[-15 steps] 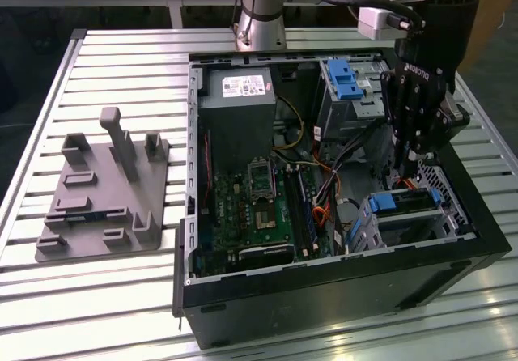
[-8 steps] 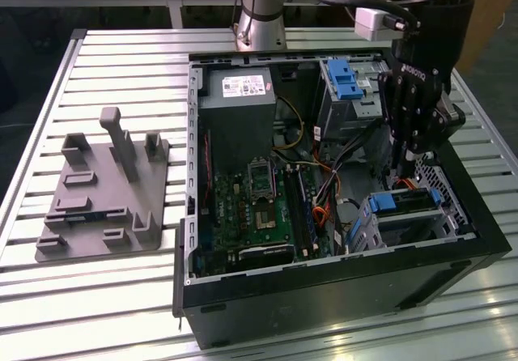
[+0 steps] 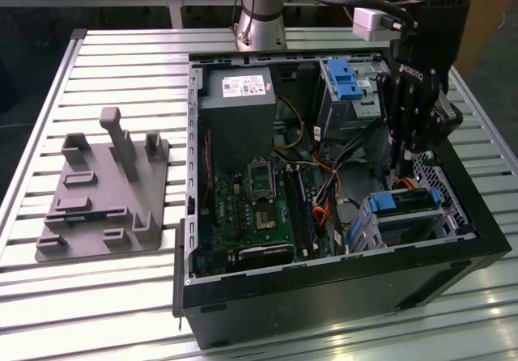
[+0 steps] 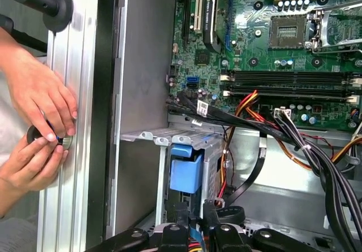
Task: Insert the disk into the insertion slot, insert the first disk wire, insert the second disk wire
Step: 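Insert the second disk wire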
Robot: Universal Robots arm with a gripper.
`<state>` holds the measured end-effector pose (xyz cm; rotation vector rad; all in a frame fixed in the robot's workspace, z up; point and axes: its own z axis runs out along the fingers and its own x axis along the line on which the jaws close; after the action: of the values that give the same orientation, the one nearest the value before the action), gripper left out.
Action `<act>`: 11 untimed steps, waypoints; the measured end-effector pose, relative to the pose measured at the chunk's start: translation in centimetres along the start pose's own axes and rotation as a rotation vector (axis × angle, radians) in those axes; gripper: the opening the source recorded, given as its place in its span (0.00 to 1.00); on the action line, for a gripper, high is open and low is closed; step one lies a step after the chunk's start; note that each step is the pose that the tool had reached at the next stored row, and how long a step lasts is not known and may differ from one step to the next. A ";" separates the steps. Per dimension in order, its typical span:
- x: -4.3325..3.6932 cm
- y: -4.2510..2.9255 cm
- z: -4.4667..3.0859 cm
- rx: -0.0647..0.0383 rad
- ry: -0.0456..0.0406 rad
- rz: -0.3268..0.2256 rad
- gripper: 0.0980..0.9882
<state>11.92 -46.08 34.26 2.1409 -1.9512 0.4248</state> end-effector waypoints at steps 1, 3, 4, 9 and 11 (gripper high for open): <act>-0.03 0.00 0.01 0.000 0.0006 0.000 0.17; -0.09 0.00 0.04 0.000 0.0021 0.000 0.16; -0.11 0.00 0.06 0.000 0.0028 0.000 0.11; -0.17 0.00 0.11 -0.001 0.0077 0.000 0.11; -0.16 0.00 0.12 -0.001 0.0079 -0.001 0.11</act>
<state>11.92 -45.97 34.09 2.1361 -1.9463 0.4318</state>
